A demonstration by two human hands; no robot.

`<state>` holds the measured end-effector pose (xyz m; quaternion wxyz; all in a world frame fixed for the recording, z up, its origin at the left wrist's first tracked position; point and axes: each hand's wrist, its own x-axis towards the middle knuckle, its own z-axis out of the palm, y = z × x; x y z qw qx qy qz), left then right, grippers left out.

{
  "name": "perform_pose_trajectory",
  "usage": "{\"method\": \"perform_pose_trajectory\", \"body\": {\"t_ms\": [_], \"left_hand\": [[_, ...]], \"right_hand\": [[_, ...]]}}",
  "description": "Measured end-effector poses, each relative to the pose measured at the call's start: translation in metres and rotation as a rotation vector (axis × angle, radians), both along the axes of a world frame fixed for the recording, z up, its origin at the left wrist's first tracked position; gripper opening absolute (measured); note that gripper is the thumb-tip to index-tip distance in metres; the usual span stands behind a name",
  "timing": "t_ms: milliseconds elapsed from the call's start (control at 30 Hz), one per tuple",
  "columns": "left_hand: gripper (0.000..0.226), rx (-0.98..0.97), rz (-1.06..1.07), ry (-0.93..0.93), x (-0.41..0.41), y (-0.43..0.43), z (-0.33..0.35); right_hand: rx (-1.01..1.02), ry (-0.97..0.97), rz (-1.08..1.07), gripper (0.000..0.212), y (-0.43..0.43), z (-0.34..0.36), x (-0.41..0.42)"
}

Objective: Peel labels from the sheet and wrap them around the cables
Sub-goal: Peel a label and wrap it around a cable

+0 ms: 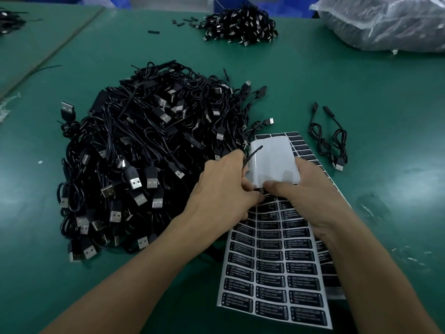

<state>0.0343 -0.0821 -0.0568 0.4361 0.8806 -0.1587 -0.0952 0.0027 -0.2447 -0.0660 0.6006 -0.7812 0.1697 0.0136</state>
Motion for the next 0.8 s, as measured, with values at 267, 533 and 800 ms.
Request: {"method": "perform_pose_trajectory", "body": {"t_ms": [267,533,800], "left_hand": [[0.038,-0.003,-0.021,-0.009,0.002,0.001,-0.002],[0.041,-0.08,-0.063,0.123,0.009,0.006,-0.002],[0.051,-0.276,-0.019,0.303,0.016,0.008,0.002]], "right_hand": [[-0.2,-0.095,-0.03,0.026,0.002,-0.002,-0.002],[-0.384,-0.151,-0.114,0.024,-0.005,0.002,-0.004],[-0.521,-0.151,-0.138,0.034,-0.004,0.0,-0.005]]}}
